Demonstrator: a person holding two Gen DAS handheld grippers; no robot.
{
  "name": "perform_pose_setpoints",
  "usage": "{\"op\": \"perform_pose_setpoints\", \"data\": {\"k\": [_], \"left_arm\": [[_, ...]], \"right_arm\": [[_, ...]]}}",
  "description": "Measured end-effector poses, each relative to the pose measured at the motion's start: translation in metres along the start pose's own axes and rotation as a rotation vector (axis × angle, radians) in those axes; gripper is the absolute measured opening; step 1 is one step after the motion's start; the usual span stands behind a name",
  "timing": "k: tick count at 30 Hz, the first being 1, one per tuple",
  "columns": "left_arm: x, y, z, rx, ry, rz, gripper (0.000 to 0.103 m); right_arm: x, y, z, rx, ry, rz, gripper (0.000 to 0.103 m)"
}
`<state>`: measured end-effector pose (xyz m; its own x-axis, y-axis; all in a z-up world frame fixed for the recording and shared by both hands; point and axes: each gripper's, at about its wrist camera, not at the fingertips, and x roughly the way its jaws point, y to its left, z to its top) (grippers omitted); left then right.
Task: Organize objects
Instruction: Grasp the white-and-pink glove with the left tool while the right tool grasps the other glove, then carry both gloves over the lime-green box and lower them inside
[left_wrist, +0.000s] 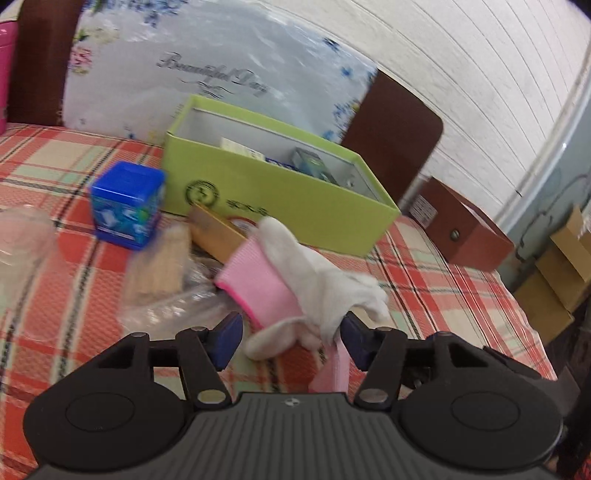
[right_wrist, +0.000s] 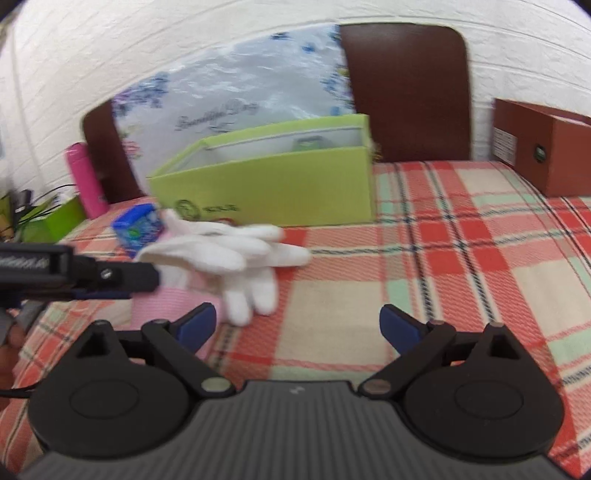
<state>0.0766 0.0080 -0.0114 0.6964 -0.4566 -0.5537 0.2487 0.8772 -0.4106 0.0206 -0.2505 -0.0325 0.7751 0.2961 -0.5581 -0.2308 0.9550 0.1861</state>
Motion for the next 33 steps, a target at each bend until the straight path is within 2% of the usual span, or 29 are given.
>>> {"op": "perform_pose_setpoints", "data": {"k": [4, 10, 12, 17, 19, 20, 21, 22, 23, 25, 29, 33], "left_arm": [[-0.003, 0.011, 0.008, -0.015, -0.024, 0.043, 0.061], [-0.003, 0.014, 0.008, -0.015, -0.024, 0.043, 0.061], [-0.001, 0.012, 0.008, -0.011, -0.017, 0.036, 0.061], [0.000, 0.012, 0.007, -0.008, -0.016, 0.037, 0.061], [0.000, 0.012, 0.008, -0.012, -0.018, 0.044, 0.061], [-0.001, 0.012, 0.008, -0.012, -0.019, 0.046, 0.061], [-0.001, 0.013, 0.009, -0.014, -0.020, 0.049, 0.061], [-0.001, 0.013, 0.010, -0.014, -0.022, 0.052, 0.062], [-0.001, 0.014, 0.011, -0.013, -0.025, 0.052, 0.063], [0.002, 0.014, 0.013, -0.011, -0.025, 0.054, 0.064], [0.017, 0.011, 0.023, 0.006, -0.018, 0.053, 0.064], [0.038, -0.001, 0.030, 0.016, 0.023, 0.029, 0.064]], "right_arm": [[0.003, 0.027, 0.003, -0.073, -0.007, 0.073, 0.094], [0.014, 0.058, 0.006, -0.175, 0.002, 0.133, 0.082], [0.017, 0.067, 0.005, -0.209, 0.006, 0.157, 0.081], [0.022, 0.082, 0.004, -0.322, -0.099, 0.101, 0.083], [0.030, 0.083, 0.005, -0.359, -0.113, 0.093, 0.080], [0.036, 0.085, 0.005, -0.379, -0.098, 0.098, 0.076], [0.042, 0.086, 0.005, -0.396, -0.078, 0.112, 0.058], [0.046, 0.086, 0.003, -0.405, -0.050, 0.123, 0.030], [0.049, 0.084, 0.003, -0.394, -0.024, 0.129, 0.019], [0.047, 0.074, 0.003, -0.332, -0.007, 0.132, 0.014], [0.022, 0.042, 0.008, -0.222, -0.039, 0.090, 0.013], [-0.001, -0.001, 0.006, -0.107, -0.049, 0.001, 0.013]]}}
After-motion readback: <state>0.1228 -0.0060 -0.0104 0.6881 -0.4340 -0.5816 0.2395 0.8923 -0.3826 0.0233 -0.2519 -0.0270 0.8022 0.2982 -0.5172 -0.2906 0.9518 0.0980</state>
